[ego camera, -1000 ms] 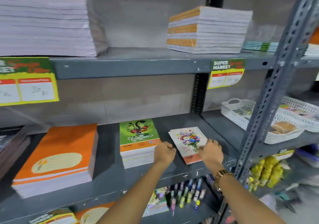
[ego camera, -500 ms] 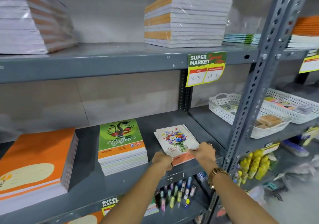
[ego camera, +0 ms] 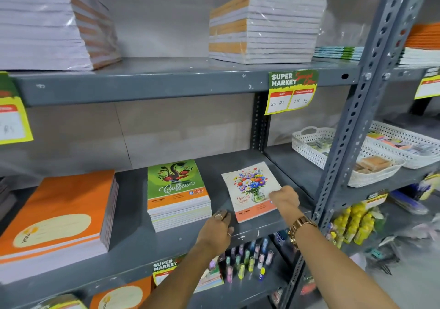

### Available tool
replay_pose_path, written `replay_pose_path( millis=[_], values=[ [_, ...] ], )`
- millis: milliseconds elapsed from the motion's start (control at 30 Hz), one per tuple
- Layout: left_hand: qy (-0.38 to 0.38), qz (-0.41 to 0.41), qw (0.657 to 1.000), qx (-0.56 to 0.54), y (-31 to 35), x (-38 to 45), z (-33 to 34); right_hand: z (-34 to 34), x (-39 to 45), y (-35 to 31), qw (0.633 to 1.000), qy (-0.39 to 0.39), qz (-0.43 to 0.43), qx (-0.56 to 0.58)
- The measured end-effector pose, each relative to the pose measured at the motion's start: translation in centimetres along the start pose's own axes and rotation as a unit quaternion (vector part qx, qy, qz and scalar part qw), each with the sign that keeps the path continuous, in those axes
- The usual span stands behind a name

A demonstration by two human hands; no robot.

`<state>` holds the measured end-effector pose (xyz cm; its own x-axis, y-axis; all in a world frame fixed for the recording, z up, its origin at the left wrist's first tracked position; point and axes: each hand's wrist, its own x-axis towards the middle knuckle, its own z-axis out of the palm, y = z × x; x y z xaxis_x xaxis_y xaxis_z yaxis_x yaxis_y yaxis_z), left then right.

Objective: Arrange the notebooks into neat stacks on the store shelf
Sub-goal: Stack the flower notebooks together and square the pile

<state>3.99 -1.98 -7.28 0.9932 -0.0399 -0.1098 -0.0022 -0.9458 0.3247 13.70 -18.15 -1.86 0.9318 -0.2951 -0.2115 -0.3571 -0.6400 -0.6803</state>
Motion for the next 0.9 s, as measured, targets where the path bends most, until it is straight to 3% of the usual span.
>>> replay_pose_path(
  millis=[267,400,533,700,900],
  values=[
    [-0.032,0.063,0.992,0.108,-3.1,-2.4,0.3,-1.2,-4.7,-4.3,0.983,0.132,-0.096,0.079],
    [-0.036,0.074,0.99,0.111,-4.8,-3.9,-0.3,-1.0,-6.2,-6.5,0.972,0.154,-0.118,0.135],
    [-0.05,0.069,0.991,0.103,-6.8,-5.1,-1.2,0.6,-7.4,-9.3,0.971,0.106,-0.099,0.19],
    [-0.059,0.052,0.994,0.081,-8.5,-6.9,-2.5,5.3,-8.6,-11.7,0.967,-0.026,-0.035,0.252],
    [-0.061,0.042,0.993,0.087,-10.0,-8.6,-3.2,9.6,-10.4,-12.1,0.977,-0.081,-0.039,0.195]
  ],
)
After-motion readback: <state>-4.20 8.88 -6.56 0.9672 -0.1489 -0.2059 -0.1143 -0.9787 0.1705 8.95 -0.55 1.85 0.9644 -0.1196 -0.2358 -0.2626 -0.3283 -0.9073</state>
